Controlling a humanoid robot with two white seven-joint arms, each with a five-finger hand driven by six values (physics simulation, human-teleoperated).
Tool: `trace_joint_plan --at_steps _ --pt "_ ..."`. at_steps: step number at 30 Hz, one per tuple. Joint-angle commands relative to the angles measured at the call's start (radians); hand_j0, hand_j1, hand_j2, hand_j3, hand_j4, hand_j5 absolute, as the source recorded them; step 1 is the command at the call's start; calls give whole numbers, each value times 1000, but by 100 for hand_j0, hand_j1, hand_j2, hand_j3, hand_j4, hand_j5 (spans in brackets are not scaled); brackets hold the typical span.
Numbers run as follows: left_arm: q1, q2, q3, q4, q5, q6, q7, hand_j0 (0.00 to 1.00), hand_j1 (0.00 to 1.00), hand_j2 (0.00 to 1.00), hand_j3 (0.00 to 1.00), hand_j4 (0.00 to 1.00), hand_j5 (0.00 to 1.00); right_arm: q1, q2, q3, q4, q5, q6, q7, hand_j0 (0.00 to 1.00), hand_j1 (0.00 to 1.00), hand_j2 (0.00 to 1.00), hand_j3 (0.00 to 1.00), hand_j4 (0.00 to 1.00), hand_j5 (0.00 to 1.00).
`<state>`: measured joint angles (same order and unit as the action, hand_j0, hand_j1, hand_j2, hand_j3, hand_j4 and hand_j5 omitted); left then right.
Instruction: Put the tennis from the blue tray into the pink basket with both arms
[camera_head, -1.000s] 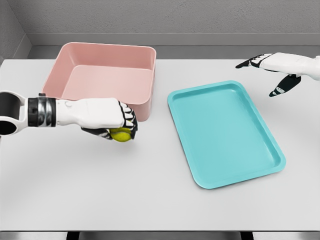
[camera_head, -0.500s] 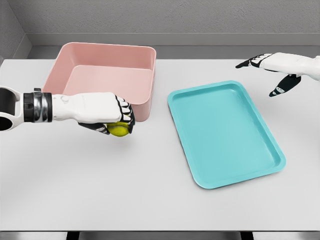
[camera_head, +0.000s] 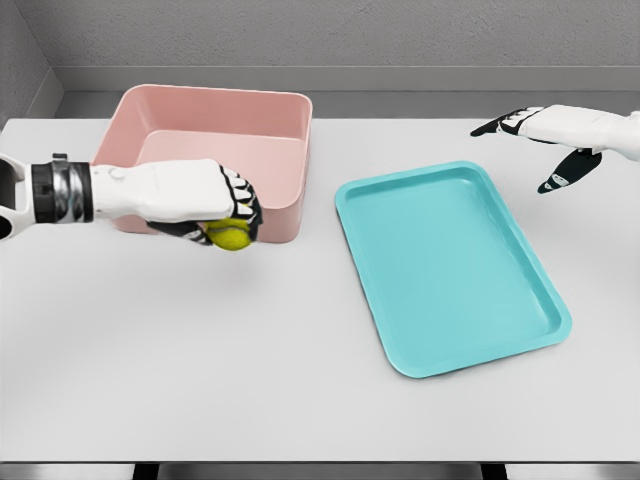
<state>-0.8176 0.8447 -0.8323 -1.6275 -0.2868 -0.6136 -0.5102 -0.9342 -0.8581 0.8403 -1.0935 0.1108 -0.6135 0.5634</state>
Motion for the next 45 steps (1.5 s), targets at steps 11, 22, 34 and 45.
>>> trace_joint_plan --at_steps 11,22,34,45 --pt "-38 -12 1 109 5 3 1 54 54 54 54 54 54 0 -1 -1 0 -6 3 0 100 100 100 100 100 100" --pt "-58 -19 1 144 3 3 1 55 55 55 55 55 55 0 -1 -1 -2 -6 3 0 100 100 100 100 100 100" --pt "-104 -56 2 261 1 3 1 55 55 55 55 55 55 0 -1 -1 -2 -6 3 0 100 100 100 100 100 100" --pt "-144 -113 1 397 -5 3 1 55 55 55 55 55 55 0 -1 -1 -2 -6 3 0 100 100 100 100 100 100"
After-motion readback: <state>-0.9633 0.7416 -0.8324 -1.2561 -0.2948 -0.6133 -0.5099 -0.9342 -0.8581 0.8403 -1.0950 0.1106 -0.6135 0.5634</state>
